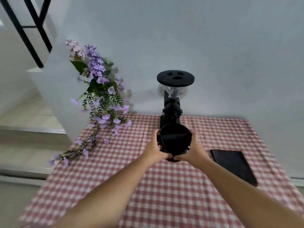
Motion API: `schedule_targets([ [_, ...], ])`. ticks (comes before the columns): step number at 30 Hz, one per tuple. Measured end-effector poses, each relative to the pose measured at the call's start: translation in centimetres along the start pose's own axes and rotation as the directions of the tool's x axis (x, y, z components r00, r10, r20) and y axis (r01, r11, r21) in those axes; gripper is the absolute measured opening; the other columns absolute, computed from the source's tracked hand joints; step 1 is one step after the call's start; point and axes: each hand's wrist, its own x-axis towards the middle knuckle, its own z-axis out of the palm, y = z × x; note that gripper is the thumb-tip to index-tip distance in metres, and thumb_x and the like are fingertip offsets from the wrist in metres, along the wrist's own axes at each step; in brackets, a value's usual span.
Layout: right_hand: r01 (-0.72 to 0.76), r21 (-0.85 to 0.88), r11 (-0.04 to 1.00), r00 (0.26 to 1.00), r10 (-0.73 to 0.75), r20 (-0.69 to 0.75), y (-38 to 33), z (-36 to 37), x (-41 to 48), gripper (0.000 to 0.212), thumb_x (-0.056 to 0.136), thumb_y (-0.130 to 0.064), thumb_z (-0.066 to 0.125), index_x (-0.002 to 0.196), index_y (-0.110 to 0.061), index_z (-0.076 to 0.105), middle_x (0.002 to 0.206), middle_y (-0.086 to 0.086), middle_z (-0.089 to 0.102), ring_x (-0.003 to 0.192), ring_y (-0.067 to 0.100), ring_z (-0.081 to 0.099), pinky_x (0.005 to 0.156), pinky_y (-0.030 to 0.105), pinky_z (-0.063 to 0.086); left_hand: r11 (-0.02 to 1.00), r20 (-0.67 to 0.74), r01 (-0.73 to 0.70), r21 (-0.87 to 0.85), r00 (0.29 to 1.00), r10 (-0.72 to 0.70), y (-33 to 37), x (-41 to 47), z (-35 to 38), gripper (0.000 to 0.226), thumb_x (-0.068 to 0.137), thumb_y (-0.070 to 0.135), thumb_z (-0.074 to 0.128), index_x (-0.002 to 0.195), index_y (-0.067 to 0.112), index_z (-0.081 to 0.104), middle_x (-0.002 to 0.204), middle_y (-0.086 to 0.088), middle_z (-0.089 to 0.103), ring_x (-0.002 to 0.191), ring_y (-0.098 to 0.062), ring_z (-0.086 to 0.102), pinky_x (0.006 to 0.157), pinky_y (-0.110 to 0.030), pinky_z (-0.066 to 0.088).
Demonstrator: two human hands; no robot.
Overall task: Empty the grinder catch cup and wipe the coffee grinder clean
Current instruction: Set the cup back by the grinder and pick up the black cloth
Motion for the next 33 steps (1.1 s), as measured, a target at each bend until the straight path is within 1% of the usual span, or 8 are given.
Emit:
schedule_targets([
  [6,-0.105,-0.062,0.993,0.992,0.109,0.066,1.6,4.0,2.8,0.115,0.059,-0.028,0.088,0.14,-0.03,0.006,0.121,0.013,0.054,0.084,0.018,0.058,0.065,0.026,0.047,0.996,0.034,0.084,0.028,0.996,-0.085,-4.1,1.8,-1.5,0.107,0.063,0.01,0.086,0.143,0.034,0.019,0.136,0.005,0.045,0.124,-0.017,0.05,0.098,-0.04,0.051],
  [12,-0.142,-0.036,0.989,0.987,0.144,0.067,3.5,5.3,4.5,0.113,0.063,-0.022,0.086,0.142,-0.028,0.006,0.123,0.007,0.055,0.09,0.015,0.056,0.072,0.027,0.052,0.979,0.005,0.085,0.188,0.996,-0.088,-4.7,3.5,-1.1,0.101,0.067,0.016,0.084,0.143,0.034,0.019,0.131,0.006,0.052,0.116,-0.017,0.054,0.093,-0.039,0.052],
  [17,-0.202,-0.057,0.978,0.974,0.207,0.095,5.1,5.7,5.0,0.111,0.068,-0.023,0.083,0.141,-0.036,0.0,0.114,0.005,0.059,0.074,0.011,0.06,0.056,0.019,0.05,0.958,-0.04,0.099,0.268,0.995,-0.091,-5.3,3.7,0.0,0.09,0.075,0.019,0.078,0.145,0.028,0.022,0.131,0.001,0.056,0.116,-0.018,0.056,0.09,-0.031,0.049],
  [23,-0.155,-0.109,0.982,0.961,0.176,0.214,5.5,4.0,5.6,0.114,0.069,-0.021,0.083,0.143,-0.038,-0.003,0.134,0.008,0.052,0.105,0.022,0.06,0.079,0.03,0.054,0.93,-0.087,0.102,0.354,0.993,-0.076,-4.8,3.8,-1.3,0.087,0.078,0.012,0.069,0.142,0.04,0.018,0.15,0.004,0.031,0.132,-0.017,0.038,0.089,-0.023,0.039],
  [26,-0.179,-0.066,0.982,0.971,0.187,0.148,6.6,0.2,5.7,0.105,0.074,-0.013,0.079,0.144,-0.036,0.005,0.15,0.006,0.035,0.124,0.024,0.049,0.082,0.024,0.049,0.854,-0.178,-0.08,0.514,0.964,0.198,-1.3,4.5,-0.5,0.072,0.077,0.013,0.065,0.138,0.03,0.031,0.142,0.006,0.041,0.129,-0.013,0.039,0.102,-0.029,0.039],
  [29,-0.206,-0.069,0.976,0.978,0.207,0.008,8.6,-4.3,5.3,0.092,0.079,-0.017,0.075,0.144,-0.033,0.012,0.149,0.007,0.036,0.126,0.023,0.047,0.086,0.026,0.047,0.76,-0.11,-0.266,0.593,0.908,0.403,2.4,5.9,3.4,0.058,0.08,0.013,0.064,0.132,0.022,0.042,0.133,0.002,0.049,0.123,-0.014,0.044,0.105,-0.031,0.039],
  [31,-0.25,-0.069,0.966,0.967,0.245,-0.075,10.7,-7.1,4.5,0.084,0.081,-0.02,0.073,0.143,-0.03,0.017,0.147,0.006,0.039,0.122,0.023,0.049,0.089,0.031,0.048,0.735,0.026,-0.353,0.579,0.909,0.415,4.1,6.7,7.5,0.051,0.083,0.014,0.061,0.13,0.021,0.043,0.131,0.001,0.05,0.12,-0.015,0.047,0.103,-0.033,0.043],
  [33,-0.304,-0.087,0.949,0.947,0.291,-0.135,12.8,-9.4,3.5,0.075,0.083,-0.021,0.07,0.141,-0.025,0.024,0.145,0.006,0.042,0.119,0.023,0.051,0.084,0.03,0.049,0.707,0.17,-0.364,0.607,0.928,0.331,4.8,7.6,11.8,0.05,0.086,0.019,0.058,0.133,0.022,0.04,0.134,0.0,0.046,0.12,-0.017,0.047,0.099,-0.034,0.045],
])
